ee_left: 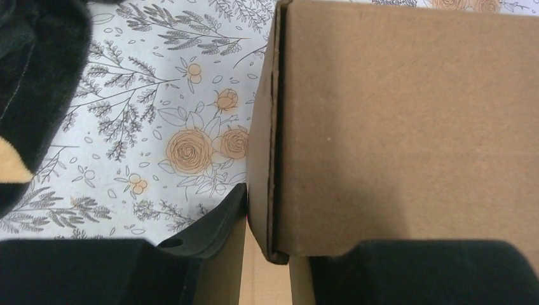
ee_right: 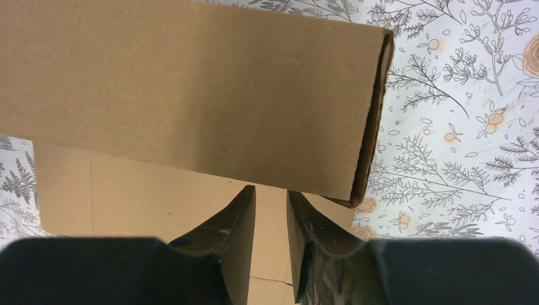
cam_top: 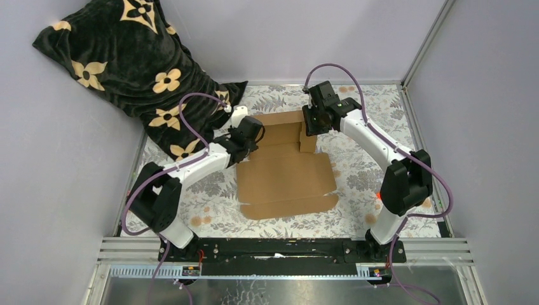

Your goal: Fold the paper box

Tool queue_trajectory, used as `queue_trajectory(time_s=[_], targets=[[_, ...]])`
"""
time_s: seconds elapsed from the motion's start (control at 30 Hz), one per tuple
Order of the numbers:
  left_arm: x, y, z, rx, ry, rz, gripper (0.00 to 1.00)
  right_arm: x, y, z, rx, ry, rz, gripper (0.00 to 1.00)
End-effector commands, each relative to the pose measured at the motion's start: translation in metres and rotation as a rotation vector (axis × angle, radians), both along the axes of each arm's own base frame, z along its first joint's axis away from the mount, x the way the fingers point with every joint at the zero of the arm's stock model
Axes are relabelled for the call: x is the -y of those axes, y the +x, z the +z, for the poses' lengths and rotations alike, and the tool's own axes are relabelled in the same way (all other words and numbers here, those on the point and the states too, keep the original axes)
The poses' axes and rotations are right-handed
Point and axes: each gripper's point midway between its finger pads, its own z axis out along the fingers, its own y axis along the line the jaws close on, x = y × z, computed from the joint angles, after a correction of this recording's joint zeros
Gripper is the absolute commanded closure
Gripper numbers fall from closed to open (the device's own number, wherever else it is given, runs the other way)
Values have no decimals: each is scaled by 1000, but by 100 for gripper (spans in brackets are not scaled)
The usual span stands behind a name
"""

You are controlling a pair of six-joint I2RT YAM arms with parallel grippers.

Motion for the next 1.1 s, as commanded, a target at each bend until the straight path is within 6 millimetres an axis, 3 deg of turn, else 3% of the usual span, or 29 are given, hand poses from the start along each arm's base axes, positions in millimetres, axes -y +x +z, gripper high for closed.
queue_trajectory(time_s=[0.0,0.33,0.43,0.5,0.77,0.93,1.07], targets=[[6,12,-1,-23,-8,-66,67,13,6,0,18,-68,18,66],[3,18,-4,-29,5,-78,67,30,7,-14,263,-44,-6,55],[2,20,-3,-28,14,-78,67,37,6,-14,346,-37,-25,15],[2,21,-4,-30,19,-78,67,40,7,-9,404,-26,-34,10],[0,23,-6,-34,31,-80,67,24,12,1,541,74,20,9],[-1,25,-6,-33,35,-83,67,23,24,-10,552,76,4,11],[-2,25,-7,-32,35,-85,67,23,34,-27,526,72,-18,23]])
